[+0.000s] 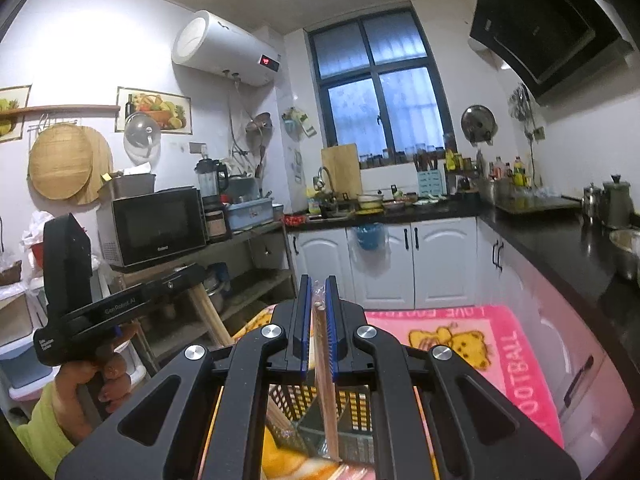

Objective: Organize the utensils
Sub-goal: 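Lift the chopstick with the left tool over the green caddy while the right tool carries its chopstick there, then open the left tool to drop its chopstick into the caddy while the right tool releases its chopstick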

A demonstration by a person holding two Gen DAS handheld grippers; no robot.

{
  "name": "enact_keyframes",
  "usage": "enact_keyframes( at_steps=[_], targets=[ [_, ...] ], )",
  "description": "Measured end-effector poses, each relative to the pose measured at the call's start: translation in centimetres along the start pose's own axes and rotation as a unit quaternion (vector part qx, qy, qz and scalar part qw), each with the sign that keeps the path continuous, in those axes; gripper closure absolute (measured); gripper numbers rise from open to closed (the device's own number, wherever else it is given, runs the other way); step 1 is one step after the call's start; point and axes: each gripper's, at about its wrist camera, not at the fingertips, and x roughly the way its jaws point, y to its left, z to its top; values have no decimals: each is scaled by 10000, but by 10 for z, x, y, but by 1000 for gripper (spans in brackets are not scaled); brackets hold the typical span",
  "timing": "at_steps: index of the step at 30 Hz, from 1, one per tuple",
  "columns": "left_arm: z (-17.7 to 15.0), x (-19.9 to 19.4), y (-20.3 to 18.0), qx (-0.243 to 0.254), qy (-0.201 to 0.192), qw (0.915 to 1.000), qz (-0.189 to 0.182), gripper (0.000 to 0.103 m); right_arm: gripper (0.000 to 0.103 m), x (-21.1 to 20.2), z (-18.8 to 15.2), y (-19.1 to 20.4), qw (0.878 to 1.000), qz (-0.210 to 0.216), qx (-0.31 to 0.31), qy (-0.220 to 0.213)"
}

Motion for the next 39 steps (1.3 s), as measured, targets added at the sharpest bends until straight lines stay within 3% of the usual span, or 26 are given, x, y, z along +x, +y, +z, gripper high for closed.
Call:
enact_keyframes(
  at_steps=[13, 24, 39],
  targets=[
    [-4, 16, 15, 221, -163, 9985, 480, 100, 96, 41, 11, -1, 9995, -269, -149, -54],
    [-41, 42, 26, 462, -13, 9957, 800, 100, 96, 73, -25, -16, 9984, -537, 5, 156],
    [-86, 60, 38, 412, 462, 9948, 810, 100, 96, 83, -71, -35, 9959, -665, 455, 413]
  ],
)
